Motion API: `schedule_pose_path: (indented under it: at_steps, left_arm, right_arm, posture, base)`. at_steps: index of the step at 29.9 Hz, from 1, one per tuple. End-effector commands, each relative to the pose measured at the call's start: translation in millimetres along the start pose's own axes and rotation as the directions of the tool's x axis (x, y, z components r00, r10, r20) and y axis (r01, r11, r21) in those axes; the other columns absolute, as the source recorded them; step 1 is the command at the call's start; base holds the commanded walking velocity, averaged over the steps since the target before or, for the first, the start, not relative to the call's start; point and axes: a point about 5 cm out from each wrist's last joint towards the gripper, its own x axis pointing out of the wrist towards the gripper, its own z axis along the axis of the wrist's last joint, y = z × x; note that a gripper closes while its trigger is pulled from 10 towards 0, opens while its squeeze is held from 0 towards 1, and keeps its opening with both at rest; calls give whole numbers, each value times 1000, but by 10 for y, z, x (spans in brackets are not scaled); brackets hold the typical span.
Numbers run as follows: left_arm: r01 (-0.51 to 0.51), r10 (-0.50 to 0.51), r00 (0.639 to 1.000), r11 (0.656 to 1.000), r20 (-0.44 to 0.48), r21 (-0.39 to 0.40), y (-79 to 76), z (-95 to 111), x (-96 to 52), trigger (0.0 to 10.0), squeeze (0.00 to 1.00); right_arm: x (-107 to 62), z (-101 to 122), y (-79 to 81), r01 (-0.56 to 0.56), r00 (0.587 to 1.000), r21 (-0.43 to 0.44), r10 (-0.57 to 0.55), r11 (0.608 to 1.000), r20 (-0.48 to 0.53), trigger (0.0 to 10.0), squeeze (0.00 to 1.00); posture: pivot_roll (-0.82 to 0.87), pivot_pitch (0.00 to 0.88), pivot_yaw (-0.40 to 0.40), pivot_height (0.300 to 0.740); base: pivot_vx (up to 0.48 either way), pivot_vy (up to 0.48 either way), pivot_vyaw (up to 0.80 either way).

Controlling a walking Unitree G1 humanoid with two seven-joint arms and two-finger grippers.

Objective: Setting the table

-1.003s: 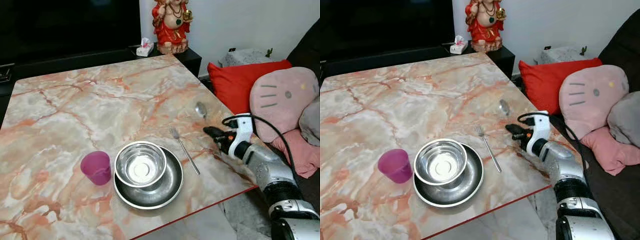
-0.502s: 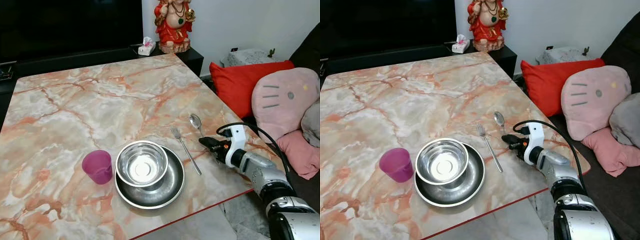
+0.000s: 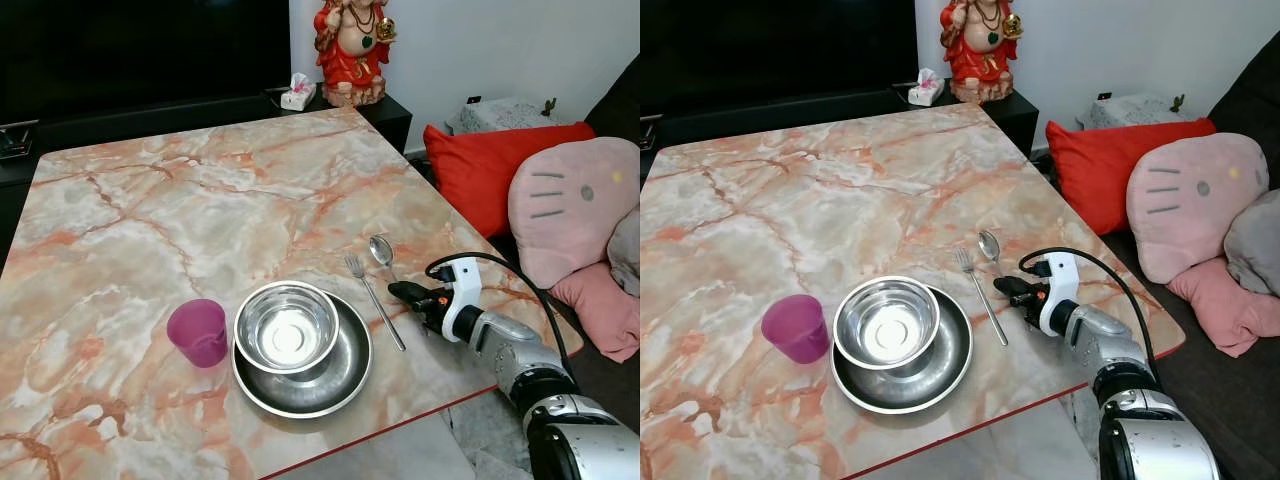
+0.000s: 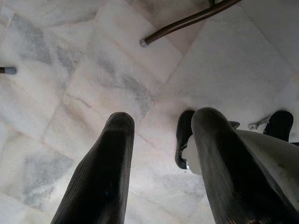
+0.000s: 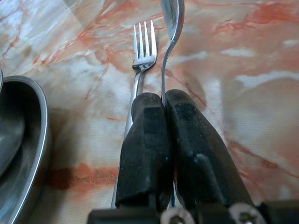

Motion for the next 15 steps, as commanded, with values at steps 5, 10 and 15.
schedule_pose_path:
  at_steps: [5, 10, 15]
  left_arm:
    - [-7, 7, 1000, 1000, -26, -3, 1, -11, 4, 10000, 0]
    - [5, -5, 1000, 1000, -16, -1, -117, 62, 36, 10000, 0]
    - [27, -27, 1000, 1000, -8, 4, -343, 101, 64, 10000, 0]
  right_arm:
    - [22, -16, 9, 8, 1000, 18, -8, 1000, 4, 10000, 0]
    - [26, -60, 11, 17, 1000, 25, -17, 1000, -9, 10000, 0]
    - [25, -76, 11, 17, 1000, 23, -16, 1000, -18, 10000, 0]
  posture:
    - [83, 30, -10, 740]
    - [84, 32, -10, 740]
    - [84, 32, -9, 740]
  base:
    - [0, 0, 0]
    - [0, 0, 0]
    - [0, 0, 0]
